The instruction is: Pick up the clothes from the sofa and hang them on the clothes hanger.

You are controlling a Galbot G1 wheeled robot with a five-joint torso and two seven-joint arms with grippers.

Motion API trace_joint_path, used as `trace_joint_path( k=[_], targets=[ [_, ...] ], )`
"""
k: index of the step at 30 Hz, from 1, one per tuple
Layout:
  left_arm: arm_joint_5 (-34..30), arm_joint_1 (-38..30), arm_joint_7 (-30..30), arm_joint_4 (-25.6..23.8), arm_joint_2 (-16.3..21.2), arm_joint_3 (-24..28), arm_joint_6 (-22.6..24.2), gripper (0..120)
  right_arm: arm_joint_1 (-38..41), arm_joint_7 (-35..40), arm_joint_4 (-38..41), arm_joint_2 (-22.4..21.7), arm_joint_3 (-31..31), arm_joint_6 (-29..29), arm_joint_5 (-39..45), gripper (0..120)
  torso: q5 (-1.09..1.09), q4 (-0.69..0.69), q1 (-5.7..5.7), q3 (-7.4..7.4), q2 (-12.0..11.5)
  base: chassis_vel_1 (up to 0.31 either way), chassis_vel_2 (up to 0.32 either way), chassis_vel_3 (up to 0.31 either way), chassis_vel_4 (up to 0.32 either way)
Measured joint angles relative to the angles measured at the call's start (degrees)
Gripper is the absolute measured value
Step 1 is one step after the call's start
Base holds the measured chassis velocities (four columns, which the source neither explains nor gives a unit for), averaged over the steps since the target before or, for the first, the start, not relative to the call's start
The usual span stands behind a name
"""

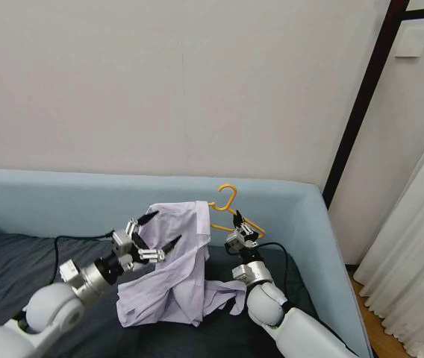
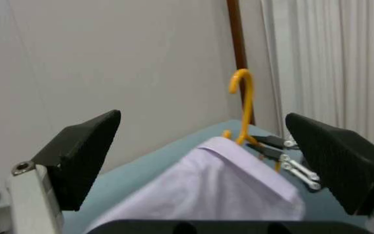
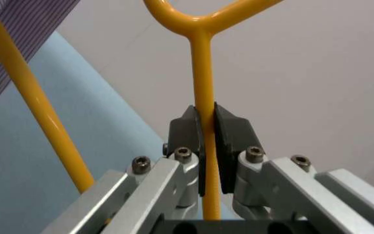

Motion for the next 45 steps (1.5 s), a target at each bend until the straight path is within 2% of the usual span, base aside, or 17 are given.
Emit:
trace_joint_path(
  k=[3, 4, 6, 8, 9, 11, 13, 14, 16, 25, 27, 30, 34, 35, 38, 44, 45],
  targets=[
    [-2.4, -10.3, 2.0, 5.9, 1.9, 6.4, 3.1, 100, -0.7, -0.3, 0.1, 0.5, 0.1, 1.2, -2.3, 5, 0.01, 0.05, 0.0, 0.0, 0.0, 0.0, 0.0, 0.0, 0.0],
    [-2.4, -10.3, 2.0, 5.9, 1.9, 6.4, 3.1, 100, -0.7, -0.3, 0.1, 0.5, 0.1, 1.2, -2.3, 5, 0.01, 0.05, 0.0, 0.0, 0.0, 0.0, 0.0, 0.0, 0.0],
    [-3.2, -18.2, 7.2, 11.2, 2.0, 11.8, 3.8, 100, -1.1, -0.4, 0.1, 0.9, 0.2, 1.3, -3.0, 5, 0.0, 0.03, 0.0, 0.0, 0.0, 0.0, 0.0, 0.0, 0.0],
    [-3.2, -26.3, 16.5, 17.5, 0.6, 16.5, 4.5, 100, -1.3, -0.4, -0.1, 1.1, 0.2, 1.4, -3.7, 5, 0.03, 0.02, 0.0, 0.0, 0.0, 0.0, 0.0, 0.0, 0.0],
    [-3.2, -26.3, 16.5, 17.5, 0.6, 16.5, 4.5, 100, -1.3, -0.4, -0.1, 1.1, 0.2, 1.4, -3.7, 5, 0.03, 0.02, 0.0, 0.0, 0.0, 0.0, 0.0, 0.0, 0.0],
    [-2.0, -34.8, 25.7, 24.4, -1.8, 20.8, 6.0, 100, -1.6, -0.4, -0.3, 1.2, 0.5, 1.4, -4.4, 5, 0.02, 0.01, 0.0, 0.01, 0.0, 0.0, 0.0, 0.0, 0.0],
    [0.1, -39.2, 30.3, 28.2, -3.4, 23.0, 6.8, 100, -2.0, -0.5, -0.3, 1.3, 0.9, 1.6, -4.9, 5, 0.03, 0.01, 0.0, 0.01, 0.0, 0.0, 0.0, 0.0, 0.0],
    [0.1, -39.2, 30.3, 28.2, -3.4, 23.0, 6.8, 100, -2.0, -0.5, -0.3, 1.3, 0.9, 1.6, -4.9, 5, 0.03, 0.01, 0.0, 0.01, 0.0, 0.0, 0.0, 0.0, 0.0],
    [4.1, -43.9, 36.1, 32.8, -5.6, 25.7, 7.8, 100, -2.5, -0.5, -0.5, 1.2, 1.6, 2.0, -5.6, 5, 0.03, 0.02, 0.01, 0.01, 0.0, 0.0, 0.0, 0.0, 0.0],
    [14.6, -49.5, 44.9, 42.0, -11.2, 28.5, 8.3, 100, -3.1, -0.5, -0.6, 1.0, 3.1, 3.3, -8.5, 5, 0.01, 0.01, 0.0, 0.01, 0.0, 0.0, 0.0, 0.0, 0.0],
    [16.3, -50.2, 46.2, 43.6, -12.1, 28.6, 8.6, 95, -3.0, -0.4, -0.6, 1.2, 3.2, 3.4, -9.0, 5, 0.02, 0.03, 0.0, 0.0, 0.0, 0.0, 0.0, 0.0, 0.0],
    [17.4, -50.9, 47.6, 44.9, -12.9, 29.0, 9.0, 88, -2.8, -0.2, -0.8, 1.4, 3.4, 3.5, -9.8, 5, 0.02, 0.04, 0.0, 0.0, 0.0, 0.0, 0.0, 0.0, 0.0],
    [19.0, -51.7, 50.9, 47.5, -14.9, 29.2, 10.1, 70, -2.5, 0.1, -1.8, 2.2, 5.2, 5.9, -14.7, 5, 0.02, 0.02, 0.0, 0.0, 0.0, 0.0, 0.0, 0.0, 0.0],
    [19.0, -51.7, 50.9, 47.5, -14.9, 29.2, 10.1, 70, -2.5, 0.1, -1.8, 2.2, 5.2, 5.9, -14.7, 5, 0.02, 0.02, 0.0, 0.0, 0.0, 0.0, 0.0, 0.0, 0.0],
    [19.4, -52.2, 52.1, 49.2, -16.3, 29.1, 10.5, 54, -2.6, 0.3, -2.0, 2.5, 5.9, 6.9, -16.8, 5, 0.01, 0.03, 0.0, 0.0, 0.0, 0.0, 0.0, 0.0, 0.0],
    [20.2, -53.2, 53.9, 51.5, -18.5, 29.0, 10.9, 33, -3.3, 0.8, -1.9, 2.4, 6.7, 7.5, -17.9, 5, 0.02, 0.03, -0.01, 0.0, 0.0, 0.0, 0.0, 0.0, 0.0],
    [20.2, -53.2, 53.9, 51.5, -18.5, 29.0, 10.9, 33, -3.3, 0.8, -1.9, 2.4, 6.7, 7.5, -17.9, 5, 0.02, 0.03, -0.01, 0.0, 0.0, 0.0, 0.0, 0.0, 0.0]
  ],
)
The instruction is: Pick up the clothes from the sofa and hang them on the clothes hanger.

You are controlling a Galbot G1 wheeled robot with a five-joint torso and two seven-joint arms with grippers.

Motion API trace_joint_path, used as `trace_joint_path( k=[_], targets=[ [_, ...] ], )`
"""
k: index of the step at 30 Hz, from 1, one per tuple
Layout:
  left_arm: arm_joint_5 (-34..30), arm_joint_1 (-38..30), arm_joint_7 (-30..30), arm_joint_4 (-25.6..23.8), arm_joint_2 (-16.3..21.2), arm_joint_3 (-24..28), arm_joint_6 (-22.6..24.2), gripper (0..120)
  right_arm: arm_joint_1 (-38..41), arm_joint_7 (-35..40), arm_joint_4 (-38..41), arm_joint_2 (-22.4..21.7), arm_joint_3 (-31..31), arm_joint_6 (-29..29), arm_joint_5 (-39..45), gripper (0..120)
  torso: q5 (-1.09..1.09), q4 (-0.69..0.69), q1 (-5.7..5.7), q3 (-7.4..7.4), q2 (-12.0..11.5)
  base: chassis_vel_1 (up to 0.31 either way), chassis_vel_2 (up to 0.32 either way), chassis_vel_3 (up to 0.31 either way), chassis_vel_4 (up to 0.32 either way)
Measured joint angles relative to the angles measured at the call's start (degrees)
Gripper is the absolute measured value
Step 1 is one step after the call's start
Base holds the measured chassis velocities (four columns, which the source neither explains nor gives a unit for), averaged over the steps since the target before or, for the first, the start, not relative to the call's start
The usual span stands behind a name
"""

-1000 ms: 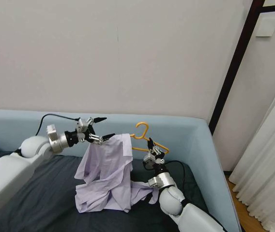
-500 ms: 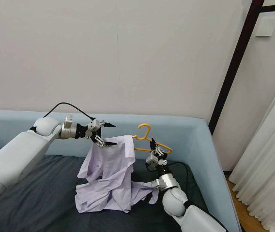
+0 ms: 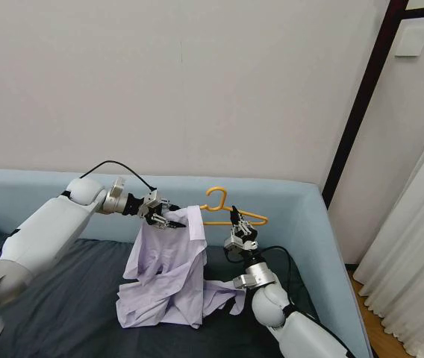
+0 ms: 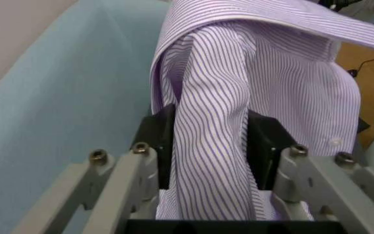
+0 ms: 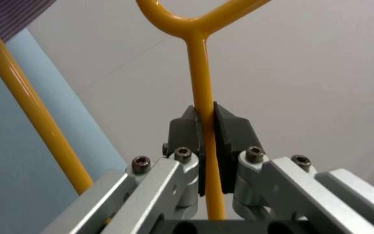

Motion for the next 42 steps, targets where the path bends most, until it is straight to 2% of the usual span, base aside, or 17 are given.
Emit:
trace_joint_path(
  k=[3, 7, 16, 20, 22, 24, 25, 27, 28, 29, 32, 33, 36, 38, 39, 42],
  targets=[
    [0.9, -0.5, 1.6, 1.3, -1.5, -0.2, 0.0, 18, -0.6, 0.2, 0.4, -0.4, 0.6, 0.0, 0.5, 5, 0.0, 0.0, 0.0, 0.0, 0.0, 0.0, 0.0, 0.0, 0.0],
    [1.7, -0.9, 2.8, 2.7, -3.0, -0.6, 0.0, 7, -1.2, 0.4, 0.9, -0.9, 1.1, 0.0, 0.9, 5, 0.0, -0.01, 0.0, 0.0, 0.0, 0.0, 0.0, 0.0, 0.0],
    [2.4, -1.6, 4.8, 5.6, -5.0, -1.5, -0.2, 6, -2.8, 0.4, 2.7, -1.7, 2.8, 1.7, 0.1, 7, -0.01, 0.0, 0.0, 0.0, 0.0, 0.0, 0.0, 0.0, 0.0],
    [2.6, -1.7, 4.9, 6.5, -5.2, -2.2, -0.2, 4, -3.2, 0.0, 3.4, -1.8, 3.4, 4.4, 1.1, 18, -0.02, 0.0, 0.0, 0.0, 0.0, 0.0, 0.0, 0.0, 0.0],
    [2.6, -1.7, 4.8, 7.1, -5.3, -3.1, -0.2, 4, -3.9, -1.4, 4.1, -2.0, 3.5, 9.5, 4.4, 27, -0.01, 0.0, 0.0, 0.0, 0.0, 0.0, 0.0, 0.0, 0.0],
    [2.6, -1.7, 4.8, 7.2, -5.3, -3.2, -0.2, 4, -3.9, -1.5, 4.2, -2.0, 3.5, 10.1, 4.7, 30, -0.01, 0.0, 0.0, 0.0, 0.0, 0.0, 0.0, 0.0, 0.0],
    [2.6, -1.7, 4.5, 7.5, -5.3, -3.6, -0.1, 1, -4.6, -3.7, 4.8, -2.0, 3.3, 16.4, 7.5, 38, -0.01, 0.0, 0.0, 0.0, 0.0, 0.0, 0.0, 0.0, 0.0],
    [2.7, -1.7, 4.3, 7.7, -5.1, -4.2, -0.1, 1, -5.5, -8.6, 5.7, -2.2, 3.2, 25.3, 12.0, 46, -0.02, 0.0, 0.0, -0.01, 0.0, 0.0, 0.0, 0.0, 0.0],
    [2.7, -1.7, 4.3, 7.7, -5.1, -4.2, -0.1, 1, -5.5, -8.6, 5.7, -2.2, 3.2, 25.3, 12.0, 46, -0.02, 0.0, 0.0, -0.01, 0.0, 0.0, 0.0, 0.0, 0.0],
    [2.7, -1.6, 4.2, 7.7, -4.9, -4.7, -0.1, 1, -6.3, -14.3, 6.0, -2.5, 3.2, 30.0, 15.9, 51, -0.01, 0.01, 0.0, -0.01, 0.0, 0.0, 0.0, 0.0, 0.0],
    [2.7, -1.4, 3.9, 7.6, -4.2, -5.6, -0.1, 1, -8.2, -26.6, 4.0, -3.1, 3.4, 36.9, 23.6, 65, -0.01, 0.0, 0.0, 0.0, 0.0, 0.0, 0.0, 0.0, 0.0],
    [2.7, -1.4, 3.9, 7.6, -4.2, -5.6, -0.1, 1, -8.2, -26.6, 4.0, -3.1, 3.4, 36.9, 23.6, 65, -0.01, 0.0, 0.0, 0.0, 0.0, 0.0, 0.0, 0.0, 0.0],
    [2.7, -1.4, 3.9, 7.2, -3.2, -5.9, -0.1, 1, -9.1, -31.3, -0.3, -3.0, 3.8, 37.5, 27.4, 78, -0.01, 0.0, 0.0, -0.01, 0.0, 0.0, 0.0, 0.0, 0.0],
    [2.7, -1.4, 4.3, 7.0, -2.5, -6.0, 0.0, 1, -9.4, -31.0, -3.2, -2.7, 3.8, 33.8, 29.0, 86, -0.01, 0.0, 0.0, 0.0, 0.0, 0.0, 0.0, 0.0, 0.0],
    [2.7, -1.4, 4.3, 7.0, -2.5, -6.0, 0.0, 1, -9.4, -31.0, -3.2, -2.7, 3.8, 33.8, 29.0, 86, -0.01, 0.0, 0.0, 0.0, 0.0, 0.0, 0.0, 0.0, 0.0],
    [3.3, -1.4, 5.0, 6.6, -0.5, -5.7, 0.0, 1, -9.0, -27.1, -7.4, -1.5, 3.8, 27.4, 30.4, 98, 0.0, -0.01, 0.0, 0.0, 0.0, 0.0, 0.0, 0.0, 0.0]
  ],
)
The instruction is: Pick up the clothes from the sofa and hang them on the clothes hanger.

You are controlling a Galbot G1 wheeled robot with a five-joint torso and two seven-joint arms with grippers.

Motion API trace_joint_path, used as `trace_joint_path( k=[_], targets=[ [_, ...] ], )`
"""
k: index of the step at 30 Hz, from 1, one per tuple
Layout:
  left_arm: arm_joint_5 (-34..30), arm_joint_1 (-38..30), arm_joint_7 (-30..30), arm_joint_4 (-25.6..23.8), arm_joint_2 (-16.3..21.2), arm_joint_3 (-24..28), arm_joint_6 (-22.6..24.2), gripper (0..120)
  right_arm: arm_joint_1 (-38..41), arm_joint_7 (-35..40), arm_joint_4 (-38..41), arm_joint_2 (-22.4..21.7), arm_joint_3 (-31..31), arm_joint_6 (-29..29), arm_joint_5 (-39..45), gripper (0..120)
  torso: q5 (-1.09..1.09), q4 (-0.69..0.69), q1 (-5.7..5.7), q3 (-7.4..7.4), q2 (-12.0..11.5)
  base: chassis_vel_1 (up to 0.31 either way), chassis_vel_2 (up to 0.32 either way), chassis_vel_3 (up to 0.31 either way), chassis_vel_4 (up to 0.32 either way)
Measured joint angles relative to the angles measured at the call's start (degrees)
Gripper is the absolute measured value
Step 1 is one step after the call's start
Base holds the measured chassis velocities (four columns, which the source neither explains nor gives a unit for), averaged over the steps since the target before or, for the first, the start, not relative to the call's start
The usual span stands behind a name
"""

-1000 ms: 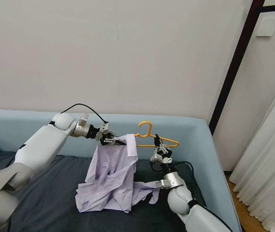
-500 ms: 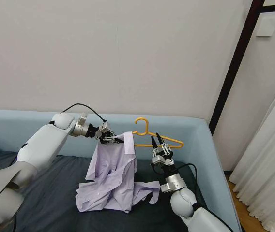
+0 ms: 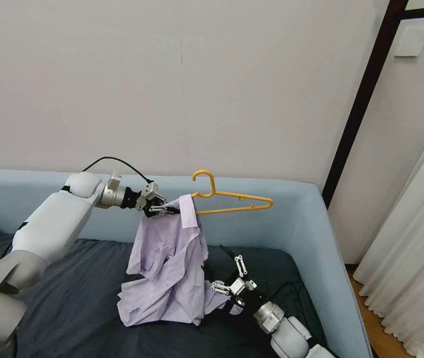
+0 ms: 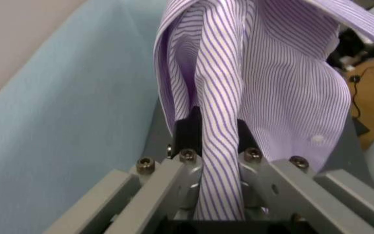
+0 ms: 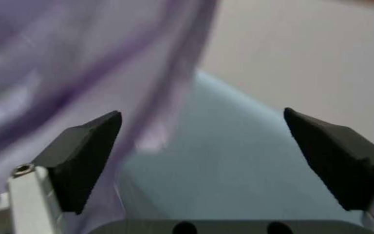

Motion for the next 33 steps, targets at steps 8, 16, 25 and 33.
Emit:
trace_joint_path(
  k=[8, 16, 25, 33],
  targets=[
    [3.1, 3.1, 1.2, 0.6, 2.2, -1.6, -0.6, 1, 1.5, 0.4, -4.6, 1.3, -0.5, -7.6, -2.5, 100, -0.03, 0.0, 0.0, 0.0, 0.0, 0.0, 0.0, 0.0, 0.0],
    [6.5, 8.1, 1.8, 0.5, 4.3, -6.5, -1.4, 1, 7.9, -7.0, -14.2, 4.3, -2.0, -10.6, -7.4, 100, -0.02, 0.01, 0.0, 0.0, 0.0, 0.0, 0.0, 0.0, 0.0],
    [8.6, 10.7, 2.2, -0.2, 5.6, -8.7, -2.6, 1, 14.7, -20.8, -17.4, 7.8, -6.3, -19.0, 0.5, 100, -0.01, 0.02, 0.0, 0.0, 0.0, 0.0, 0.0, 0.0, 0.0],
    [8.7, 13.6, 2.7, -2.7, 6.6, -10.1, -2.9, 1, 16.2, -19.4, -21.6, 10.3, -6.5, -24.5, 1.6, 97, -0.02, 0.0, 0.0, 0.0, 0.0, 0.0, 0.0, 0.0, 0.0]
  ],
)
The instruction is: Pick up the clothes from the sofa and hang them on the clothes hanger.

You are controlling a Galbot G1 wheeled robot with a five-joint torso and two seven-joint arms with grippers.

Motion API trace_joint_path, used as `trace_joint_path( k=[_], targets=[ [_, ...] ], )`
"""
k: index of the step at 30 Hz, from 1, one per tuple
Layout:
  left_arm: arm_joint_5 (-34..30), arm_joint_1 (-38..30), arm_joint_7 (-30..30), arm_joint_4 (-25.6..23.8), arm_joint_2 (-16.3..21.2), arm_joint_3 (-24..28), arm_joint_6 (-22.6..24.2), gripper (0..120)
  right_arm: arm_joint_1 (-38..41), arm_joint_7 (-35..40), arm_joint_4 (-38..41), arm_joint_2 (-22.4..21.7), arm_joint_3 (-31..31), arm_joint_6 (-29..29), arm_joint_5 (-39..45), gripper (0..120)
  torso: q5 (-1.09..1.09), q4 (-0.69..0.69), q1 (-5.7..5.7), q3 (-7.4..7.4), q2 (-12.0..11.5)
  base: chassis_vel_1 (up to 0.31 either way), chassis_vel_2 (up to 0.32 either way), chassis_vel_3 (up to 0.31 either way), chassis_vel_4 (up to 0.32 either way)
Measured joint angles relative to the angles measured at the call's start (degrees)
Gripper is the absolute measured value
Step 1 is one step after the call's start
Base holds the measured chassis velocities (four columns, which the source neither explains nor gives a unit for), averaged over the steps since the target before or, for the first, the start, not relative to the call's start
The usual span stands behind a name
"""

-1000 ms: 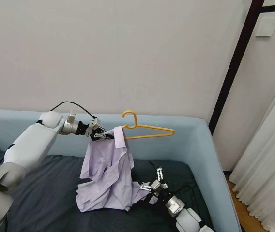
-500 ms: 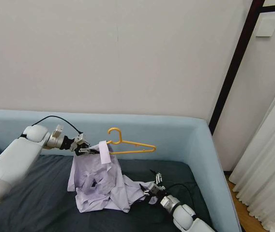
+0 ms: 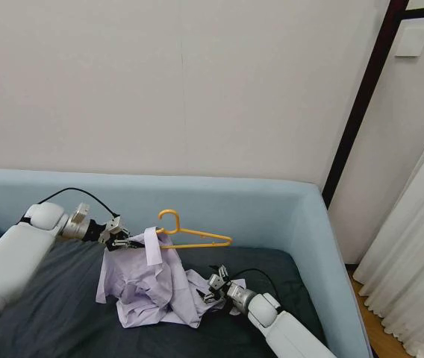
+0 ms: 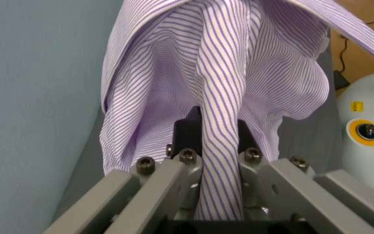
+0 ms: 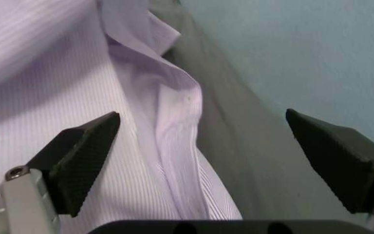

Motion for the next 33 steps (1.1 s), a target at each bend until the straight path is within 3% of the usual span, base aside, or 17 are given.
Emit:
trace_joint_path(
  k=[5, 8, 13, 28, 33],
  targets=[
    [-0.1, 1.1, 0.0, -0.7, 0.9, -0.7, -0.3, 1, 0.3, 4.3, -0.9, 1.2, -0.2, -5.3, 2.7, 84, 0.0, 0.01, 0.0, 0.0, 0.0, 0.0, 0.0, 0.0, 0.0],
    [-0.6, 1.9, 0.0, -1.3, 1.7, -1.0, -0.5, 1, 0.3, 0.6, -0.6, 1.3, -0.1, -8.6, 3.9, 71, 0.0, 0.0, 0.0, 0.0, 0.0, 0.0, 0.0, 0.0, 0.0],
    [-1.3, 2.9, -0.1, -1.7, 2.7, -1.4, -0.7, 1, 0.6, -3.0, -0.8, 1.8, 0.4, -8.8, 3.5, 52, 0.0, 0.01, 0.0, 0.0, 0.0, 0.0, 0.0, 0.0, 0.0],
    [-1.4, 4.3, -0.2, -2.2, 3.1, -2.7, -0.8, 1, 0.6, -2.3, -1.1, 2.4, 1.9, -9.5, 1.0, 1, 0.01, 0.01, 0.0, 0.0, 0.0, 0.0, 0.0, 0.0, 0.0],
    [-1.4, 4.0, -0.2, -2.0, 2.9, -2.7, -0.8, 1, 0.1, -3.6, -0.2, 1.4, 3.2, -8.4, 1.6, 0, 0.01, 0.01, 0.0, 0.0, 0.0, 0.0, 0.0, 0.0, 0.0]
  ],
)
